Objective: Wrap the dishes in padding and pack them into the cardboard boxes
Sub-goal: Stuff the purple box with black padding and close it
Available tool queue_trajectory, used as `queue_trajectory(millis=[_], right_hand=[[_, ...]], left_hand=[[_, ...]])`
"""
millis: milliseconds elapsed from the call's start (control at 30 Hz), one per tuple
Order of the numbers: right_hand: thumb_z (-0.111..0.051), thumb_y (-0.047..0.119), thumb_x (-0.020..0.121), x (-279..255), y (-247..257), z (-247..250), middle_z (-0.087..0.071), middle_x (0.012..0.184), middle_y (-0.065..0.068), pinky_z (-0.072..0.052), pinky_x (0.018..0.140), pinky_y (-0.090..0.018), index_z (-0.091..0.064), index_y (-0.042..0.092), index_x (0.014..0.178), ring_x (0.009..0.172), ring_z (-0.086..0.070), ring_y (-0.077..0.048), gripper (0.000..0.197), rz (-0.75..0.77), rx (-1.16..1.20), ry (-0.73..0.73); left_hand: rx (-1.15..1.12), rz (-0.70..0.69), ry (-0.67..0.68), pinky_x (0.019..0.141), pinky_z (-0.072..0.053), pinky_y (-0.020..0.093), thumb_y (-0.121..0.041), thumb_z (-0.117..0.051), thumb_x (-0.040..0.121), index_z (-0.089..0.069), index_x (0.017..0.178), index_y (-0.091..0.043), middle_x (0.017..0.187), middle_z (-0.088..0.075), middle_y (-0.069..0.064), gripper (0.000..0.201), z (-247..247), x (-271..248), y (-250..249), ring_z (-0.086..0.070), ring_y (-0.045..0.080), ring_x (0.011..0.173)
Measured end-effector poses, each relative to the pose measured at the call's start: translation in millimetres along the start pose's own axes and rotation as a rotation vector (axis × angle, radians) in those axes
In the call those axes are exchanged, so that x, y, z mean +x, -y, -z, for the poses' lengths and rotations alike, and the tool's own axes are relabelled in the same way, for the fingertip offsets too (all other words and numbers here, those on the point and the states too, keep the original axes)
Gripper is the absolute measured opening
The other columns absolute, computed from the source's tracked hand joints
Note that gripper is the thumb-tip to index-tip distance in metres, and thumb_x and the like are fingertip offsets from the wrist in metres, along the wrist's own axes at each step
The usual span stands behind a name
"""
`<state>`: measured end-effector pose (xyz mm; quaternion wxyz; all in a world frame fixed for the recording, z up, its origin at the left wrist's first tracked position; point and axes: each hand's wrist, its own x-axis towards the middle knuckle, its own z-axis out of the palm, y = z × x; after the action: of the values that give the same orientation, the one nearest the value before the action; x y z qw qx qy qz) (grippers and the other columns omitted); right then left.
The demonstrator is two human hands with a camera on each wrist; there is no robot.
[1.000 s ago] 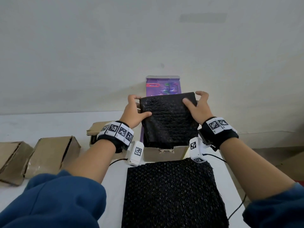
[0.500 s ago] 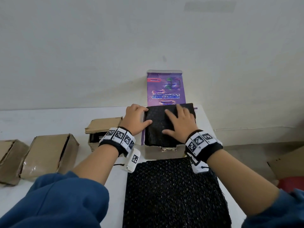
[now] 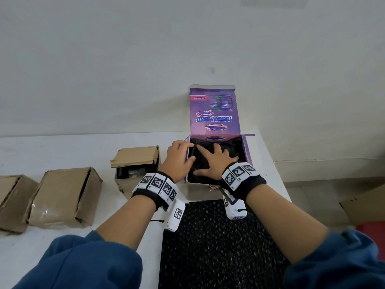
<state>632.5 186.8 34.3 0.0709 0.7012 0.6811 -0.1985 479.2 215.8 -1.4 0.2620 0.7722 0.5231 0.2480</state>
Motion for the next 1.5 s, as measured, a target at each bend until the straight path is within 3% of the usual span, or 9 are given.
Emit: queue_trajectory(millis=[233,467,600,700,800,933,1133,1267,1500], right_hand=[[-0.057,0.066,0.077,10.2,1.2,-17.0,0.003,0.156,-0.011,-0.018,0.105,-0.072,-0.004,0.048,0.146,0.14,0.002,-0.049,0.088,-0.028,-0.071,0.106],[-0.059,0.05,0.085,-30.4,-17.1,4.8,-0.04,0.136,-0.013,-0.041,0.102,-0.047,-0.046,0.026,0.134,0.126,-0.039,-0.034,0.057,0.087,0.067,-0.128],[-0.059,0.04,0.087,-76.3,-31.0,3.9,-0.049,0.124,-0.01,-0.043,0.098,-0.042,-0.056,0.021,0.123,0.116,-0.047,-0.03,0.041,0.149,0.089,-0.265],[-0.06,0.037,0.086,-109.9,-40.0,-10.5,-0.053,0.119,-0.01,-0.043,0.097,-0.04,-0.059,0.02,0.117,0.113,-0.049,-0.029,0.035,0.171,0.102,-0.275],[-0.06,0.038,0.085,-140.5,-49.6,-35.0,-0.055,0.119,-0.011,-0.044,0.098,-0.041,-0.06,0.018,0.115,0.114,-0.051,-0.03,0.036,0.165,0.112,-0.178],[-0.06,0.039,0.087,-172.1,-55.9,-72.2,-0.052,0.121,-0.012,-0.044,0.099,-0.037,-0.059,0.018,0.118,0.112,-0.052,-0.03,0.037,0.119,0.132,-0.011],[-0.059,0.043,0.087,-199.4,-55.6,-128.0,-0.044,0.136,-0.012,-0.04,0.105,-0.039,-0.046,0.019,0.135,0.124,-0.044,-0.032,0.055,0.054,0.164,0.15],[-0.057,0.047,0.088,-208.1,-58.0,-152.7,-0.03,0.145,-0.012,-0.032,0.111,-0.043,-0.035,0.024,0.143,0.132,-0.029,-0.037,0.063,0.028,0.143,0.186],[-0.057,0.051,0.086,-213.0,-58.7,-173.9,-0.021,0.145,-0.007,-0.036,0.108,-0.044,-0.035,0.028,0.142,0.132,-0.023,-0.034,0.064,0.032,0.05,0.145]], left_hand=[[-0.004,0.008,0.024,0.106,-0.032,0.031,-0.017,-0.057,0.088,-0.051,0.125,-0.019,0.129,-0.042,0.006,0.038,0.3,-0.6,3.5,-0.04,0.022,0.124],[0.064,-0.011,-0.064,0.103,-0.032,0.03,-0.024,-0.061,0.086,-0.056,0.121,-0.018,0.125,-0.05,0.007,0.036,14.5,-10.0,-5.6,-0.044,0.023,0.122],[0.044,-0.1,-0.242,0.096,-0.038,0.033,-0.023,-0.059,0.081,-0.062,0.11,-0.013,0.111,-0.057,0.009,0.031,25.8,-46.4,-17.6,-0.05,0.024,0.11],[0.023,-0.08,-0.357,0.089,-0.035,0.023,-0.015,-0.063,0.081,-0.06,0.108,-0.012,0.107,-0.054,0.005,0.027,27.9,-91.2,-26.3,-0.048,0.016,0.103],[-0.007,0.014,-0.337,0.086,-0.041,0.023,-0.013,-0.064,0.084,-0.058,0.109,-0.012,0.107,-0.056,0.003,0.026,20.8,-141.1,-29.2,-0.051,0.012,0.096],[0.018,0.299,-0.124,0.078,-0.044,0.027,-0.02,-0.066,0.085,-0.057,0.111,-0.012,0.105,-0.06,0.006,0.029,2.2,-190.6,-20.3,-0.056,0.018,0.087],[0.185,0.635,0.151,0.089,-0.044,0.033,-0.042,-0.067,0.082,-0.051,0.122,-0.006,0.118,-0.06,0.014,0.056,-32.1,-250.5,-3.7,-0.057,0.028,0.108],[0.218,0.714,0.123,0.088,-0.049,0.038,-0.049,-0.074,0.073,-0.053,0.114,-0.006,0.118,-0.051,0.014,0.063,-52.9,-267.5,-4.0,-0.057,0.031,0.104],[-0.149,0.739,-0.03,0.086,-0.045,0.03,-0.024,-0.077,0.075,-0.054,0.114,-0.007,0.115,-0.062,0.013,0.049,-55.8,-272.6,-2.7,-0.06,0.026,0.103]])
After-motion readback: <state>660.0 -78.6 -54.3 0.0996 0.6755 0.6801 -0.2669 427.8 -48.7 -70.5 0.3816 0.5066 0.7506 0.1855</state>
